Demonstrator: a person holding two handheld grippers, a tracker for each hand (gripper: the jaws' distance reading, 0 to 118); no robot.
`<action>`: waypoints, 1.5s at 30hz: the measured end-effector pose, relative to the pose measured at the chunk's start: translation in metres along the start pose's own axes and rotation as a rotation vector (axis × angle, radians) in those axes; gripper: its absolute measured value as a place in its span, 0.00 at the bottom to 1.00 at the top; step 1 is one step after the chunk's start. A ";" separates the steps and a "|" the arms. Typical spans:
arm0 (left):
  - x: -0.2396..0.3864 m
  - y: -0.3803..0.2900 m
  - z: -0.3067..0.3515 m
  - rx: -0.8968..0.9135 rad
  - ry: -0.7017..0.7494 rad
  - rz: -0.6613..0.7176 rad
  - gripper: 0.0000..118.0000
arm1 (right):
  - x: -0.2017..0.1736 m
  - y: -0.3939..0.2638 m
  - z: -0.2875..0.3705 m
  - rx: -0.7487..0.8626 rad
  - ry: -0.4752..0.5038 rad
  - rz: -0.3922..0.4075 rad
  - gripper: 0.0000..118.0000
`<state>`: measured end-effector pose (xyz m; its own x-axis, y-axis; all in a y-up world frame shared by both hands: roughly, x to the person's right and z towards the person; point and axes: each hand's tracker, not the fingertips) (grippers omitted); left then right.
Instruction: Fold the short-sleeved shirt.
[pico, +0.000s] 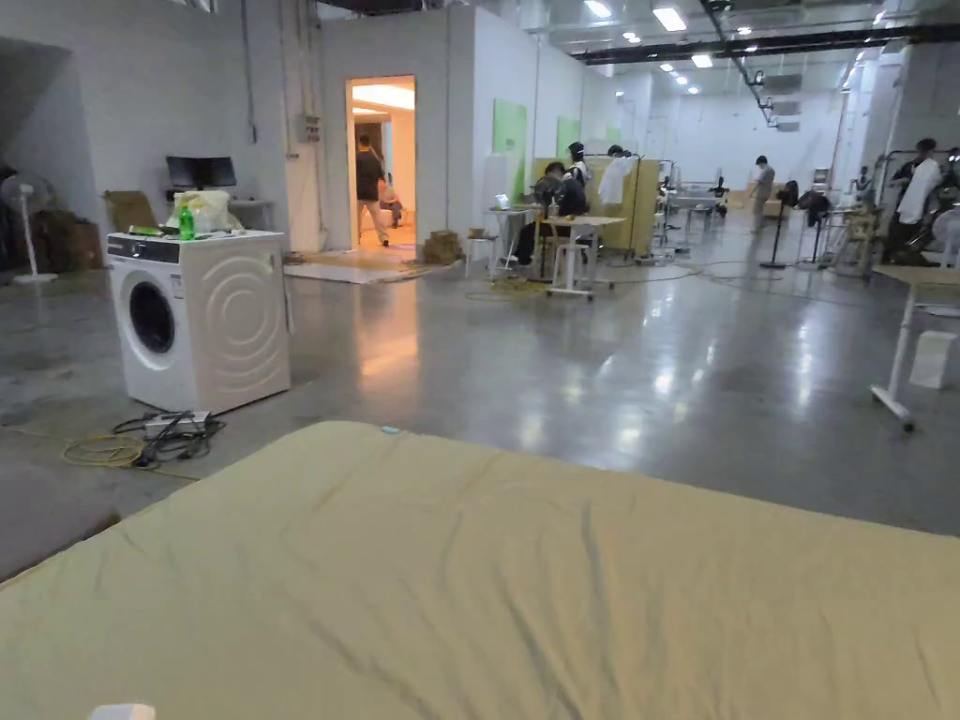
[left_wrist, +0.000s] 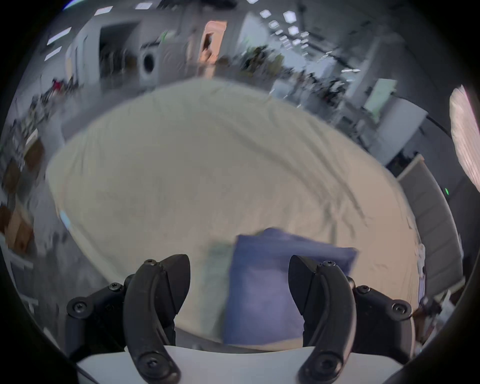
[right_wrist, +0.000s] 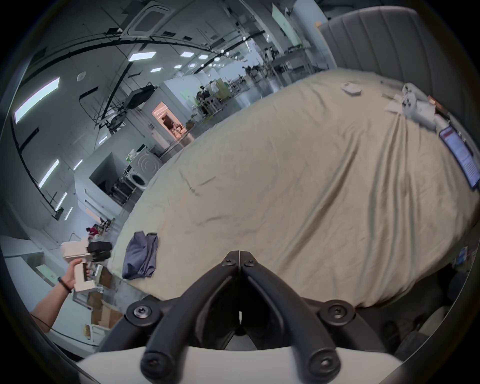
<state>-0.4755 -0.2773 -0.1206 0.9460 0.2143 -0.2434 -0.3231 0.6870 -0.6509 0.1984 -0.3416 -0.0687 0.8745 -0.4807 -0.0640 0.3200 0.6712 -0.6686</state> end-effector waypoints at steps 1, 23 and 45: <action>-0.009 0.003 0.012 0.048 -0.028 -0.023 0.68 | -0.002 0.005 0.006 0.025 -0.001 0.005 0.00; 0.252 -0.073 0.196 0.767 -0.038 -0.293 0.11 | -0.115 0.060 0.137 0.664 -0.163 0.566 0.00; 0.279 -0.101 0.207 0.747 -0.107 -0.407 0.00 | -0.112 0.048 0.131 0.580 -0.209 0.550 0.00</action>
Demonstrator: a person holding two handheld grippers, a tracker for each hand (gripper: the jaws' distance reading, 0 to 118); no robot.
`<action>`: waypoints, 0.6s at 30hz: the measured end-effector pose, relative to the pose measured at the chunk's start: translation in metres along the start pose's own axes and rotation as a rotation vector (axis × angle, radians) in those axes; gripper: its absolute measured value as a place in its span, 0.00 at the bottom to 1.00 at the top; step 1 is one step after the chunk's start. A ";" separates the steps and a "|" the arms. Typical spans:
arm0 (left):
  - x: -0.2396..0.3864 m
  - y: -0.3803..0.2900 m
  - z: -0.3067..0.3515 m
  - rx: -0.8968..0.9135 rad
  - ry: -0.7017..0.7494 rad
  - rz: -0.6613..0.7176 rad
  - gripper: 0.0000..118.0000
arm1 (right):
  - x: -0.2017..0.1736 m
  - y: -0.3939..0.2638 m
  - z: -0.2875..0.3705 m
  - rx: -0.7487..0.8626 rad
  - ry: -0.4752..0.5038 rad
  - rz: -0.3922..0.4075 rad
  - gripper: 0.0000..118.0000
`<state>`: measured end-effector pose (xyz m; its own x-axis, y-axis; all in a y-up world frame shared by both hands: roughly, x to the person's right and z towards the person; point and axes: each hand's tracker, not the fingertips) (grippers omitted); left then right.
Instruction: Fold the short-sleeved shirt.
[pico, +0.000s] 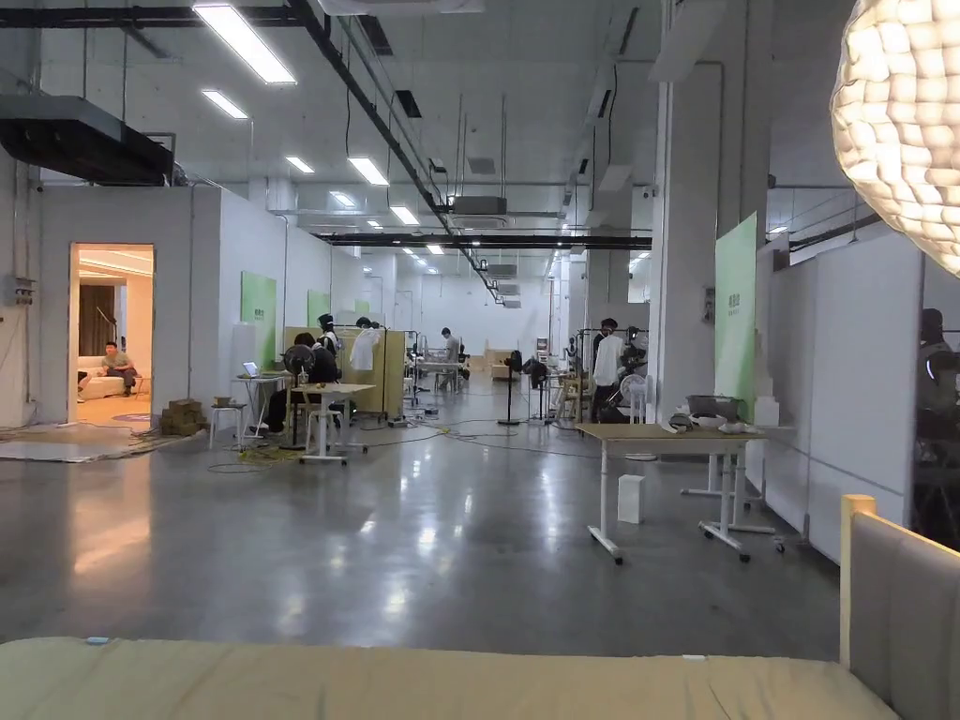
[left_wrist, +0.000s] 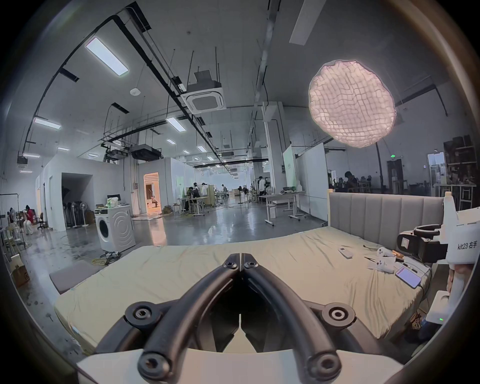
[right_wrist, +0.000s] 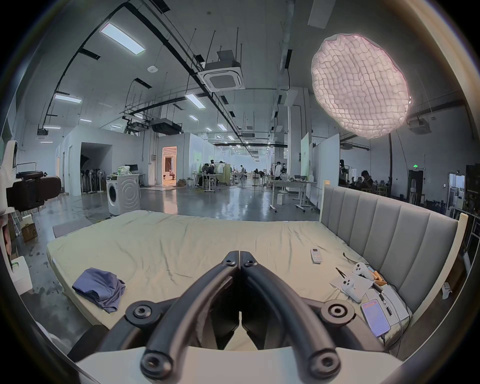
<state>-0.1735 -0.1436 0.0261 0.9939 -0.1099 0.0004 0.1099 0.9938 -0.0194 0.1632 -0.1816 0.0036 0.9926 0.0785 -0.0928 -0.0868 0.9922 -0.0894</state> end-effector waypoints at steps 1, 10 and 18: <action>0.000 0.000 -0.001 -0.003 0.006 0.000 0.00 | -0.001 0.000 0.000 -0.001 -0.002 -0.004 0.01; -0.004 -0.005 -0.004 -0.010 0.038 0.026 0.56 | -0.003 0.000 -0.004 -0.003 -0.014 -0.001 0.55; -0.004 -0.008 -0.003 0.031 0.008 0.077 1.00 | -0.010 0.003 -0.004 0.009 -0.012 0.027 0.98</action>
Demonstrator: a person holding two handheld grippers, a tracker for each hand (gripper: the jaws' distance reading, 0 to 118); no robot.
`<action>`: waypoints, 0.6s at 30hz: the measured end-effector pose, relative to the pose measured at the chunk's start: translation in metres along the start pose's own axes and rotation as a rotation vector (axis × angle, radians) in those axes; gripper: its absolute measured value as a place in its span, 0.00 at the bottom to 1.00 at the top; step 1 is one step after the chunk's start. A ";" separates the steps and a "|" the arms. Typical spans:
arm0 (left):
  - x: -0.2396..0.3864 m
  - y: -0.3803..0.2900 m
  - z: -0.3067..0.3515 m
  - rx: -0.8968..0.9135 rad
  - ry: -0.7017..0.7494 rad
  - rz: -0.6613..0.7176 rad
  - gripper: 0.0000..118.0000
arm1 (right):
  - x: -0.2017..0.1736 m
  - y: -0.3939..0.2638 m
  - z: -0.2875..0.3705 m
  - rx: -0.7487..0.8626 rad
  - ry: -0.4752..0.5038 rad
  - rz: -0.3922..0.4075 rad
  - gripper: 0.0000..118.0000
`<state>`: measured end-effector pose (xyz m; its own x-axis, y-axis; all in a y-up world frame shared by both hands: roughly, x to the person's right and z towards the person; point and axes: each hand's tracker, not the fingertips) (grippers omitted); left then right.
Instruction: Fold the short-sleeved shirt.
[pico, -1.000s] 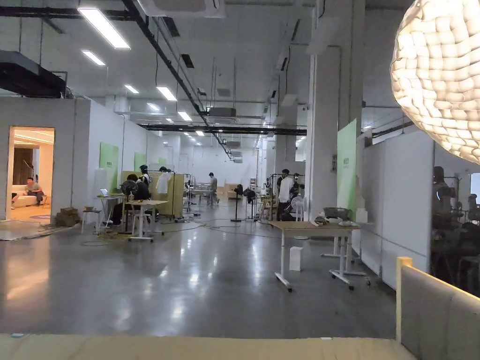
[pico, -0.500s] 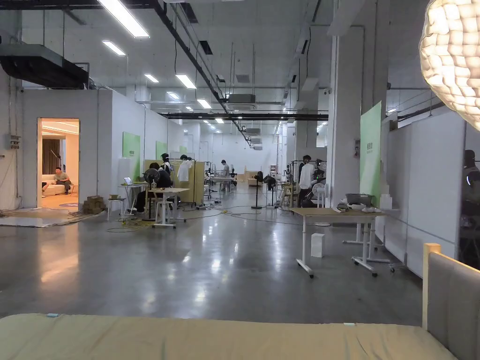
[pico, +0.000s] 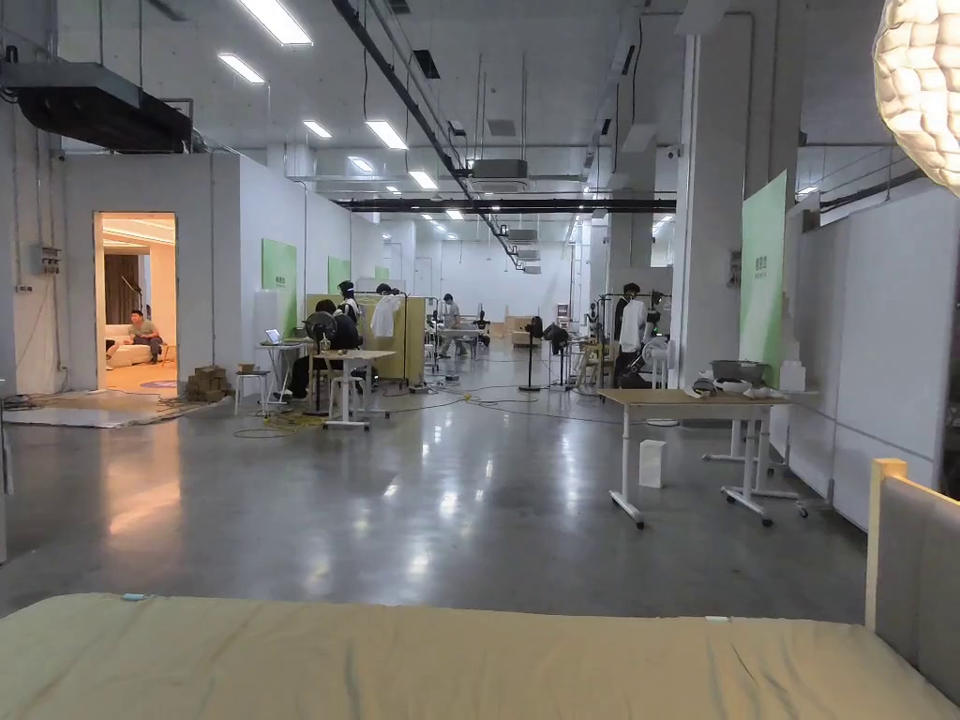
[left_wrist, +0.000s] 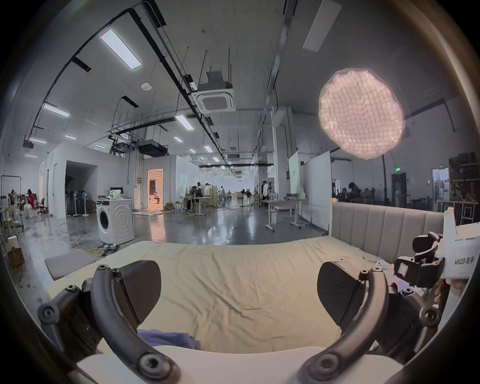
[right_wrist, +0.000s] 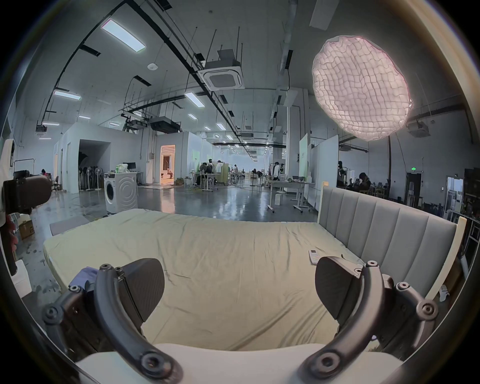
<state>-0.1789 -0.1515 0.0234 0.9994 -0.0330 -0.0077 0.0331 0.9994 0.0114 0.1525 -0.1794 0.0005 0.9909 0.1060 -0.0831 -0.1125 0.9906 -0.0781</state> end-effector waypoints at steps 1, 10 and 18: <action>0.000 0.001 -0.001 0.000 0.002 0.002 1.00 | 0.000 0.001 0.000 0.006 -0.001 0.000 0.98; 0.004 0.006 0.003 -0.005 0.010 -0.021 1.00 | -0.003 0.003 0.004 0.038 -0.005 0.040 1.00; 0.006 0.006 0.001 -0.020 0.019 -0.038 1.00 | -0.005 0.004 0.004 0.028 0.001 0.033 1.00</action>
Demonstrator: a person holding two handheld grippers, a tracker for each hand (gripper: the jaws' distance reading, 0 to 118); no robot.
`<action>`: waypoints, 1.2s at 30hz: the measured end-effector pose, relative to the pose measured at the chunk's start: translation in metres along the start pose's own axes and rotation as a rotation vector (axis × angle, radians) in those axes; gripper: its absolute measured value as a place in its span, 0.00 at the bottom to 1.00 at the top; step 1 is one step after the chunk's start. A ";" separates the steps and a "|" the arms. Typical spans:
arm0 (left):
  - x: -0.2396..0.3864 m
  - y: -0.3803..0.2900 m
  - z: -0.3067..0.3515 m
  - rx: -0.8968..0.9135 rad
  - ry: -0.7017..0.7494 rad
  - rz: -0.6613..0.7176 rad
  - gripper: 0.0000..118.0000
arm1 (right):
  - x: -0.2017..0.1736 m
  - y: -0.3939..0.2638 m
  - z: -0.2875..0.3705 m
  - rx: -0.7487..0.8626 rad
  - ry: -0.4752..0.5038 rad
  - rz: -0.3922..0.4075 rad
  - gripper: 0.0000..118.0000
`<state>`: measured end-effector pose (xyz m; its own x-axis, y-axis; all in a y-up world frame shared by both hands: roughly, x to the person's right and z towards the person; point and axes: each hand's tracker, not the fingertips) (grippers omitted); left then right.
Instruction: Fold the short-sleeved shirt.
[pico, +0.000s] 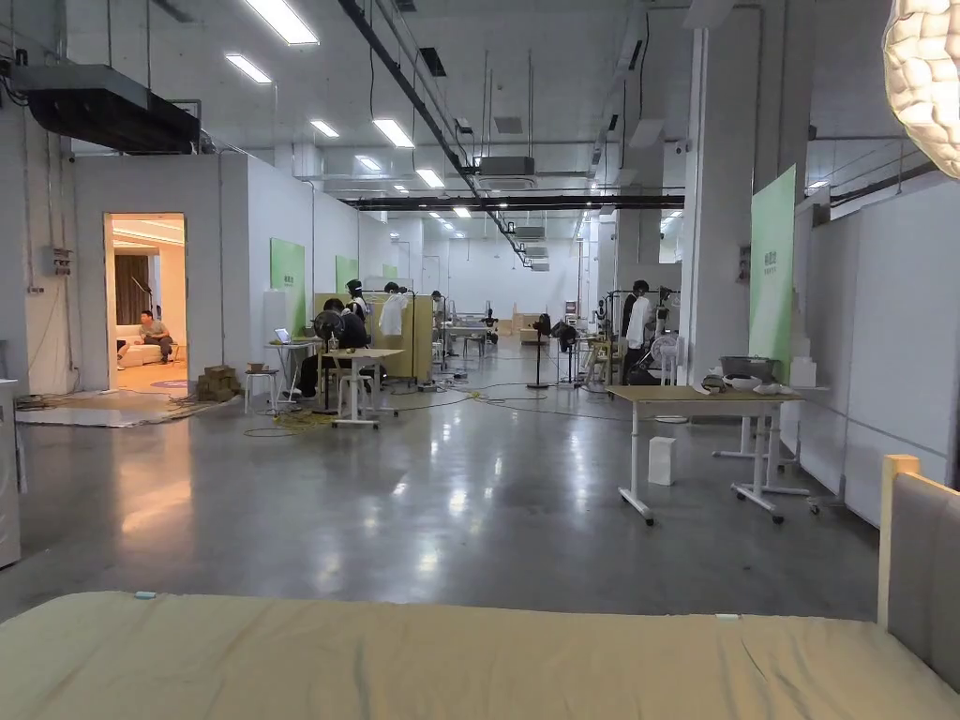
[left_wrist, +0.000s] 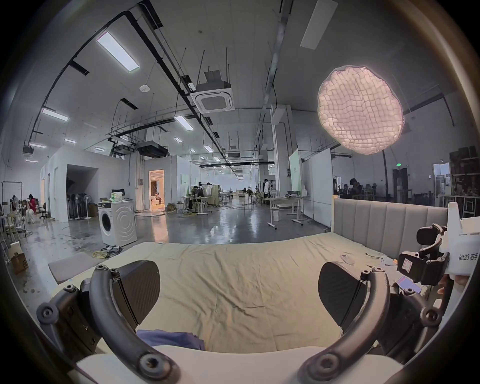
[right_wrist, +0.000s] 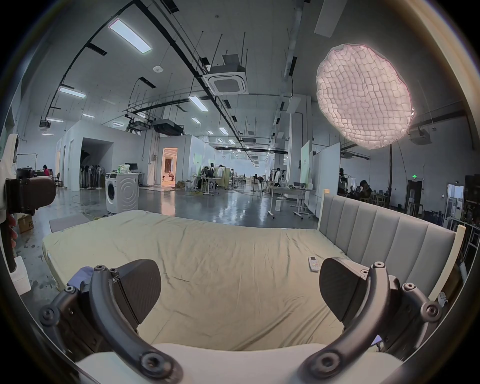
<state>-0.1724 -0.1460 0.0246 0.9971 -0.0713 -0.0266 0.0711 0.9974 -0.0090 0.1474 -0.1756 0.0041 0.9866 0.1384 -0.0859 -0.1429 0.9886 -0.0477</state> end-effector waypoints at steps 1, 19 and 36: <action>0.001 0.000 0.000 -0.003 -0.002 -0.003 1.00 | 0.000 0.000 0.000 0.000 0.000 0.001 1.00; 0.000 -0.001 0.002 0.011 0.004 0.002 1.00 | -0.001 0.003 0.003 0.010 -0.011 0.002 1.00; 0.000 0.000 0.002 0.008 0.004 0.003 1.00 | -0.003 0.003 0.002 0.000 0.006 -0.001 1.00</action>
<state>-0.1726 -0.1464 0.0271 0.9972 -0.0684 -0.0311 0.0684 0.9977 -0.0008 0.1438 -0.1734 0.0062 0.9862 0.1375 -0.0922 -0.1423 0.9887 -0.0480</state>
